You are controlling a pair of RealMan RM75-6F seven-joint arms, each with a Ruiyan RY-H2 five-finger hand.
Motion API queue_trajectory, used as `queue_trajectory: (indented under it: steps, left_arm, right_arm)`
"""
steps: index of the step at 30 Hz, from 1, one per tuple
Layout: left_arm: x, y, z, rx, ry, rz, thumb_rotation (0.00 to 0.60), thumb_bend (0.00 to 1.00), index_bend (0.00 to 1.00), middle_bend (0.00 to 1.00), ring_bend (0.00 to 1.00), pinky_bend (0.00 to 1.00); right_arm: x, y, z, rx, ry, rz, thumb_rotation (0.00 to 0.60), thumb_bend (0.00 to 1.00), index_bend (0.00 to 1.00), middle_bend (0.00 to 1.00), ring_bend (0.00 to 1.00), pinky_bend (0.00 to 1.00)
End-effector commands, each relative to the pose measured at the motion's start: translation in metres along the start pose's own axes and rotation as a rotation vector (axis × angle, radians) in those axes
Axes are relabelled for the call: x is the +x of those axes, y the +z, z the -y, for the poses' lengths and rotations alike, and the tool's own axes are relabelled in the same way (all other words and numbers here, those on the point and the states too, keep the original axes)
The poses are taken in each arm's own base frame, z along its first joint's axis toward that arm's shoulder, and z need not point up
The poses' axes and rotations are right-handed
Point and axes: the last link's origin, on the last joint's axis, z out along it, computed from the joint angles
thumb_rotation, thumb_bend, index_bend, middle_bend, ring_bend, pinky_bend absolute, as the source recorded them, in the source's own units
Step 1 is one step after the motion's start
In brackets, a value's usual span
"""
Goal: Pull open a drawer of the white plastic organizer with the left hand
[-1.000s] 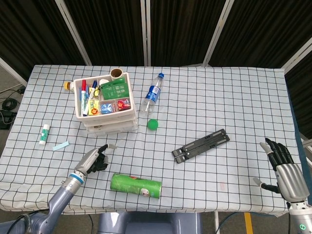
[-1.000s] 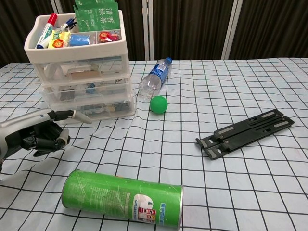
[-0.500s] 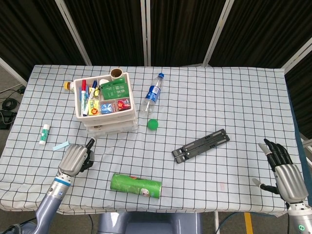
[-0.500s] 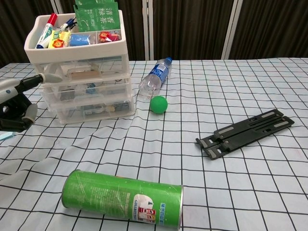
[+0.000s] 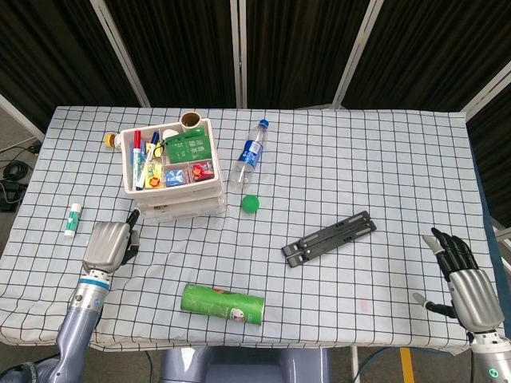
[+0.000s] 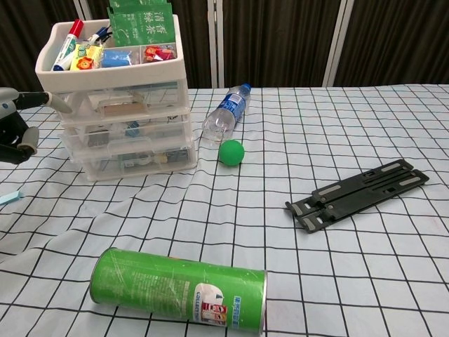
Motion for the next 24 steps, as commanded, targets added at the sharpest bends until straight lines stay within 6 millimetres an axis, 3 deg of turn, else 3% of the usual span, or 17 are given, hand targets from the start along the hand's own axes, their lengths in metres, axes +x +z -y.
queue_trajectory:
  steps: [1, 24]
  left_arm:
    - [-0.001, 0.007, -0.002, 0.01, -0.005, 0.026, 0.6, 0.86, 0.18, 0.87, 0.86, 0.86]
    - [-0.014, 0.024, 0.0, 0.049, -0.045, 0.115, 0.6, 0.86, 0.26, 0.87, 0.86, 0.86]
  right_arm:
    - [0.0, 0.0, 0.0, -0.001, 0.001, -0.001, 0.6, 0.01, 0.0, 0.0, 0.0, 0.0]
    - [0.0, -0.001, 0.0, 0.001, 0.0, 0.006, 0.6, 0.01, 0.0, 0.0, 0.0, 0.0]
